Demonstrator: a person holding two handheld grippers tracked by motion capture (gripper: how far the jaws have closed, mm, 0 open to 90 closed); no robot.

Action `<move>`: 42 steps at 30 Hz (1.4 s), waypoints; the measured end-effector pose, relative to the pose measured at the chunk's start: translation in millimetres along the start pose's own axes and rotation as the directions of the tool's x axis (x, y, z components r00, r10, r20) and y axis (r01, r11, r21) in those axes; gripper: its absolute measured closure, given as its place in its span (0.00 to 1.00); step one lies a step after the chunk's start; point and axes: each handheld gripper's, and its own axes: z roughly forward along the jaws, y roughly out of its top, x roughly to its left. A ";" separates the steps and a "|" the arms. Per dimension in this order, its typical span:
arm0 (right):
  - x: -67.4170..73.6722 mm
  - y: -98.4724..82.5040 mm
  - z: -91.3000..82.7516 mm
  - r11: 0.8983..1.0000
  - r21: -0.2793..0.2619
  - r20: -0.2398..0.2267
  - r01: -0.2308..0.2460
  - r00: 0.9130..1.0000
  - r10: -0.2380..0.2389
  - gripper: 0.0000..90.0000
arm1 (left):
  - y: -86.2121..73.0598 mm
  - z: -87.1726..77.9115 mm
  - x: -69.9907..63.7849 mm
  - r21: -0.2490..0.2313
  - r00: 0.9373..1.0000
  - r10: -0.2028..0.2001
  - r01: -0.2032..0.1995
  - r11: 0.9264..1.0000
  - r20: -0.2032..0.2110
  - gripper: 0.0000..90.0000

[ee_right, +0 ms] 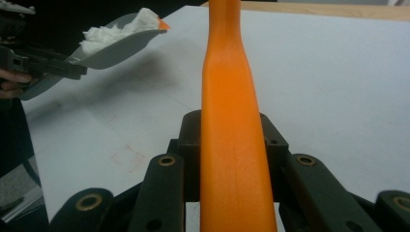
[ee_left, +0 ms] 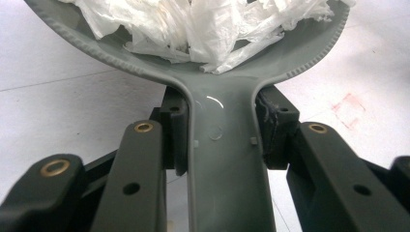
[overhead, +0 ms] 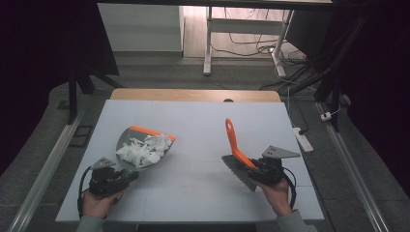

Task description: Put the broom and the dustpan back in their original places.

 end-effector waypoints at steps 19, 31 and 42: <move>-14.1 -14.1 4.8 0.987 0.094 0.051 -0.133 0.990 0.129 0.78 | 2.1 24.2 -1.6 0.020 0.987 -0.104 0.107 0.994 -0.123 0.68; -28.6 -24.0 12.3 0.965 0.167 0.111 -0.201 0.977 0.185 0.78 | 2.1 34.0 -0.1 0.045 0.984 -0.110 0.117 0.992 -0.143 0.68; -43.1 -26.1 12.4 0.959 0.183 0.155 -0.217 0.970 0.190 0.78 | 2.9 39.7 1.2 0.070 0.982 -0.106 0.118 0.991 -0.157 0.68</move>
